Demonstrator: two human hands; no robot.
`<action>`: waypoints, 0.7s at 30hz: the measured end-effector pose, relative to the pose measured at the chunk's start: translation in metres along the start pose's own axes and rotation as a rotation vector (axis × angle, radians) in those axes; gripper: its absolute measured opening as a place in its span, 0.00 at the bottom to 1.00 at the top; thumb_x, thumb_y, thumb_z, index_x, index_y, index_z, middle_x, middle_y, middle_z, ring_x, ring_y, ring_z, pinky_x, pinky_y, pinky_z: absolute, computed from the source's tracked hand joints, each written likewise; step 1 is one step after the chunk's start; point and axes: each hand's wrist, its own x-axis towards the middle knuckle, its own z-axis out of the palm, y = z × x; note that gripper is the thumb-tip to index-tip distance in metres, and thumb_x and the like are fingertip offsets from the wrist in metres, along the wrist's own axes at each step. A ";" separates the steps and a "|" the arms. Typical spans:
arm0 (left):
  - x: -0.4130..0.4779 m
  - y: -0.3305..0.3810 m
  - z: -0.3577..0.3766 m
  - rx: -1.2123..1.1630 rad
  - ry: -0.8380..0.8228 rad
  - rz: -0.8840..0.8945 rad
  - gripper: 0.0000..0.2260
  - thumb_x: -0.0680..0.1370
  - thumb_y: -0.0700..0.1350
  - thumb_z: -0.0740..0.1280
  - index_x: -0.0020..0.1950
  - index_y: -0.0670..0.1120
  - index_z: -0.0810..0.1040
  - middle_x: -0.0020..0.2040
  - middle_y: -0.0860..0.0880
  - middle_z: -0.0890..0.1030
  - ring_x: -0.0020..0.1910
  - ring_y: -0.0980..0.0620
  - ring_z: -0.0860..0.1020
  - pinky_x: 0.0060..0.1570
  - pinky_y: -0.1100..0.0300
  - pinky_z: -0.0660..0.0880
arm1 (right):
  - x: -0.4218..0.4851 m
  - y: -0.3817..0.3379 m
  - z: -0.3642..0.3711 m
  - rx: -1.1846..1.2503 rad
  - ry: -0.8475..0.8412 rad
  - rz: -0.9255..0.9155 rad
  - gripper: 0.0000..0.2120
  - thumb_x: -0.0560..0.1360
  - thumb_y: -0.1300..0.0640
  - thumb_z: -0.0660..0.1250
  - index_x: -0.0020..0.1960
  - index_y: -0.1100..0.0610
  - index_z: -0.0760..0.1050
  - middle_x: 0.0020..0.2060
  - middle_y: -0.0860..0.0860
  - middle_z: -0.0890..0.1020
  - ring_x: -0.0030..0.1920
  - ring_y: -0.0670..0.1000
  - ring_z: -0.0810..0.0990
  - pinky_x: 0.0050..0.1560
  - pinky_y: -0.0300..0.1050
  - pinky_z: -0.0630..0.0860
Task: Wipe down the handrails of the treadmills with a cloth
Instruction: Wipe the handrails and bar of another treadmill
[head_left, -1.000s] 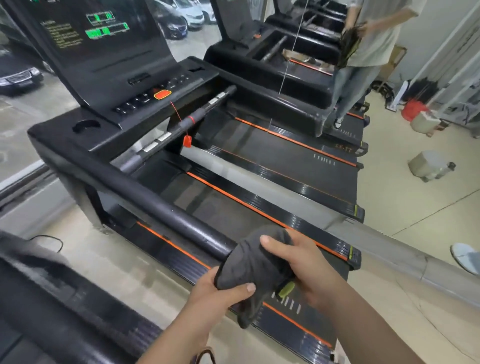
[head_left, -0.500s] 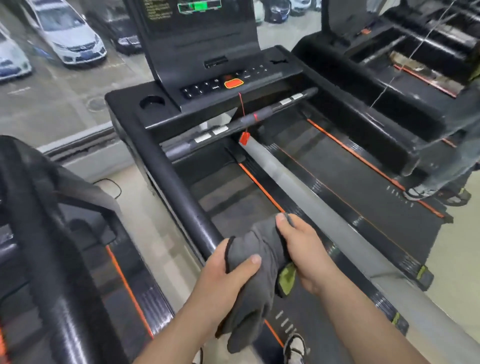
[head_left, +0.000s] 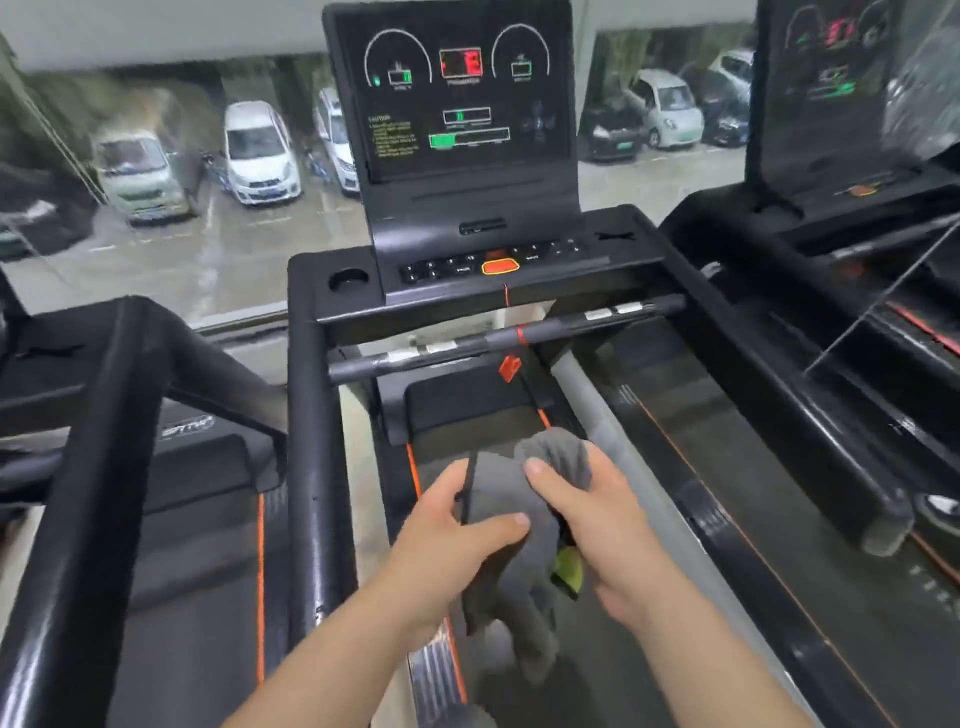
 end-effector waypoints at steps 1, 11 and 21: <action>0.010 0.002 0.003 -0.029 0.064 -0.029 0.21 0.70 0.43 0.80 0.60 0.50 0.81 0.54 0.46 0.87 0.53 0.48 0.86 0.59 0.45 0.81 | 0.013 -0.007 -0.004 -0.001 -0.014 -0.018 0.09 0.78 0.51 0.73 0.56 0.52 0.80 0.54 0.57 0.85 0.57 0.59 0.84 0.60 0.62 0.80; 0.164 0.069 0.018 -0.167 -0.048 -0.066 0.14 0.78 0.47 0.73 0.63 0.46 0.83 0.57 0.42 0.86 0.58 0.42 0.84 0.64 0.43 0.77 | 0.184 -0.099 -0.013 -0.080 -0.126 -0.012 0.05 0.82 0.55 0.67 0.56 0.53 0.81 0.52 0.55 0.86 0.56 0.56 0.85 0.60 0.56 0.81; 0.293 0.153 -0.012 -0.251 0.454 0.107 0.07 0.80 0.45 0.69 0.54 0.49 0.86 0.51 0.48 0.88 0.52 0.46 0.86 0.60 0.43 0.79 | 0.359 -0.159 0.037 -0.414 -0.262 -0.025 0.08 0.81 0.50 0.68 0.58 0.51 0.79 0.51 0.47 0.86 0.50 0.43 0.84 0.44 0.35 0.77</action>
